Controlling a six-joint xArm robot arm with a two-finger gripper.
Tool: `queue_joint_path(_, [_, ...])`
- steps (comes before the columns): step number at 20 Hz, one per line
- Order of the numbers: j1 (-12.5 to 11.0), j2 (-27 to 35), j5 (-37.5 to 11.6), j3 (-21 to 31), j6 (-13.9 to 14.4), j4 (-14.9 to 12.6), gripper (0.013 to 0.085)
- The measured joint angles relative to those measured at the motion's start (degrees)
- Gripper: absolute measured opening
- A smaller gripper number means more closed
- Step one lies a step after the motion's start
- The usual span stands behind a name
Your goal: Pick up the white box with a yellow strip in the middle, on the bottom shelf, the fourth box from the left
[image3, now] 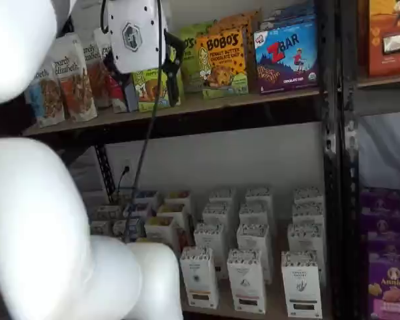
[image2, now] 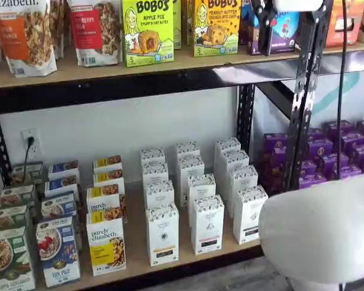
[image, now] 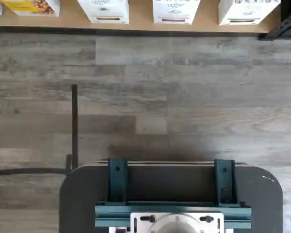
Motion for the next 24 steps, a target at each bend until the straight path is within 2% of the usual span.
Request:
queue_joint_path(1, [-0.4,0.1,0.2,-0.1,-0.2,0.4,0.0850])
queue_joint_path(2, [-4.2,1.0,2.0,-0.7,-1.8,4.5,0.0850])
queue_joint_path(3, [-6.2,1.4,3.0,-1.0,-2.7,6.8,0.0850])
queue_joint_path(5, [-6.5,1.6,3.5,-1.1,-2.8,7.6,0.0850])
queue_joint_path(11, [-2.4,-0.1,0.0,2.5,-0.3,5.3,0.0850])
queue_joint_path(22, [8.1,-3.0,-15.9,15.1,7.6,-0.7,0.0850])
queue_joint_path(24, [9.6,-3.2,-19.2,17.7,9.0,-0.9,0.0850])
